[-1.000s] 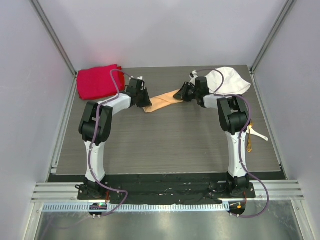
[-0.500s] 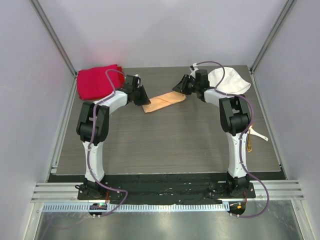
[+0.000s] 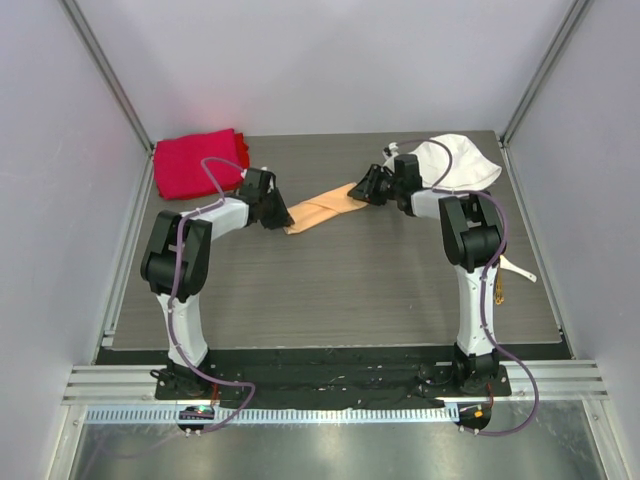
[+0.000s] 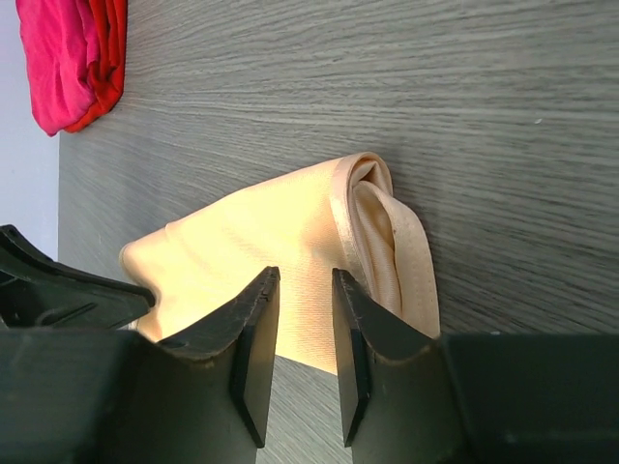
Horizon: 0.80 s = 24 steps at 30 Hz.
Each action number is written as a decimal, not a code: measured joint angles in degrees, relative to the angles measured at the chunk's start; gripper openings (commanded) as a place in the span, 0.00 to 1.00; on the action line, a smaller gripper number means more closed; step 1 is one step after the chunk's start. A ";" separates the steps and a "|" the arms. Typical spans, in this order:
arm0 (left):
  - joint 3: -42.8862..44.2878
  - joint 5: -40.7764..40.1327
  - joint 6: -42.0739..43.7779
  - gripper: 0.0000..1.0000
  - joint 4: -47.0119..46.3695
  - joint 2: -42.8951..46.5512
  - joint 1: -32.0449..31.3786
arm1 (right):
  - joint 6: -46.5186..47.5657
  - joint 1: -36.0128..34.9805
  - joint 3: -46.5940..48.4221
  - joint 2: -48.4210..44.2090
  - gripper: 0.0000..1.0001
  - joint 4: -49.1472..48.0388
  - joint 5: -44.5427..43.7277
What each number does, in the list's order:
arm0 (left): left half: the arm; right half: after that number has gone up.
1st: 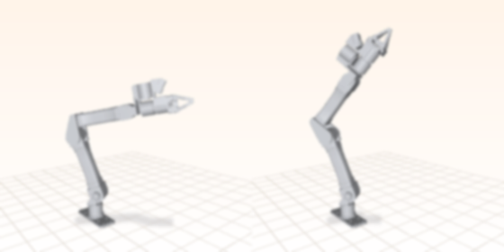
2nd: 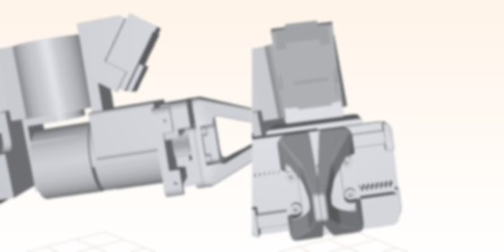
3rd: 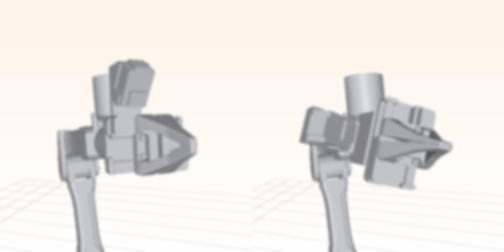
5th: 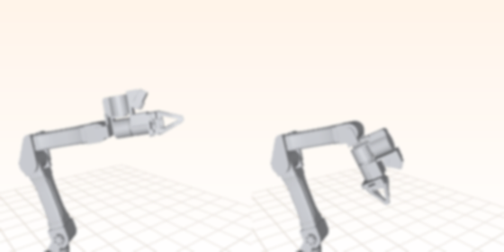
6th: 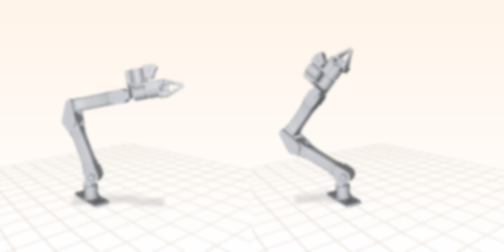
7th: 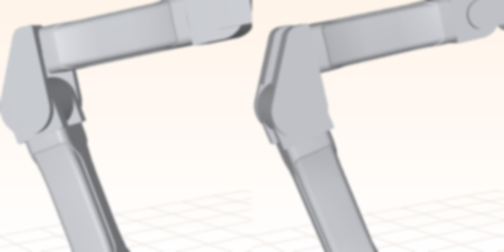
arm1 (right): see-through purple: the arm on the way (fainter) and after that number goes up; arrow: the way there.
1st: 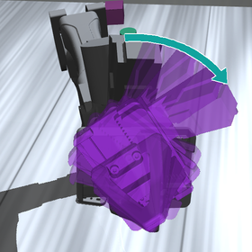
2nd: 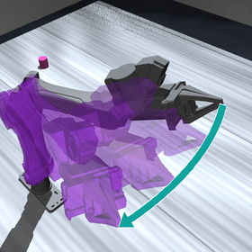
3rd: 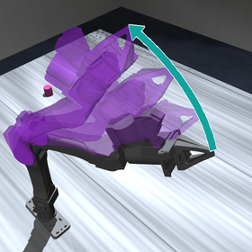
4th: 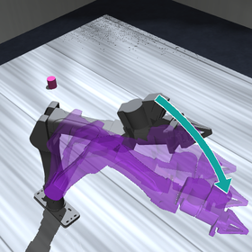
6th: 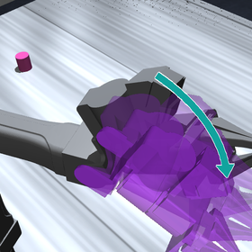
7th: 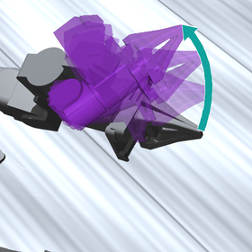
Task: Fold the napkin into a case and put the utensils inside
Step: Smooth out the smaller rectangle-folded napkin at the center of the board, then pick up the fork from the corner of the board.
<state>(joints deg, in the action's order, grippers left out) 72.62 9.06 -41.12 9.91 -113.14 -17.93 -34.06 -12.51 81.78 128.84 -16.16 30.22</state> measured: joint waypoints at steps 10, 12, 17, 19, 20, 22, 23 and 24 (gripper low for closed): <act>1.64 -0.57 0.59 0.41 1.70 2.82 -0.59 | 4.11 0.59 0.28 -10.54 0.71 15.76 -8.15; 1.62 -1.66 0.17 0.43 2.80 5.77 -1.53 | 5.14 0.68 0.28 -15.85 0.78 22.14 -12.76; -0.24 -2.60 -2.19 0.49 3.21 16.11 -8.61 | 5.95 3.32 -2.62 -30.99 1.00 35.28 -19.26; -1.46 -2.38 -2.54 0.51 3.21 20.37 -13.40 | 6.40 5.68 -5.18 -36.46 1.00 39.36 -20.92; -2.01 -2.01 -2.73 0.52 3.19 21.92 -15.54 | 6.58 7.41 -7.19 -39.23 1.00 41.44 -22.38; -3.58 -0.57 -3.50 0.57 3.04 25.31 -20.94 | 7.06 11.50 -12.66 -45.22 1.00 45.38 -25.97; -4.13 0.90 -3.69 0.57 3.13 26.43 -23.39 | 7.28 13.57 -15.17 -47.65 0.99 47.10 -27.82; -4.50 2.51 -3.89 0.59 3.13 27.12 -25.29 | 7.50 15.85 -17.84 -50.16 1.00 48.74 -29.81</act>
<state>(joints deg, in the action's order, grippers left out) 68.12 11.57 -45.01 13.04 -86.02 -43.22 -26.57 3.33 63.94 78.67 32.58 0.40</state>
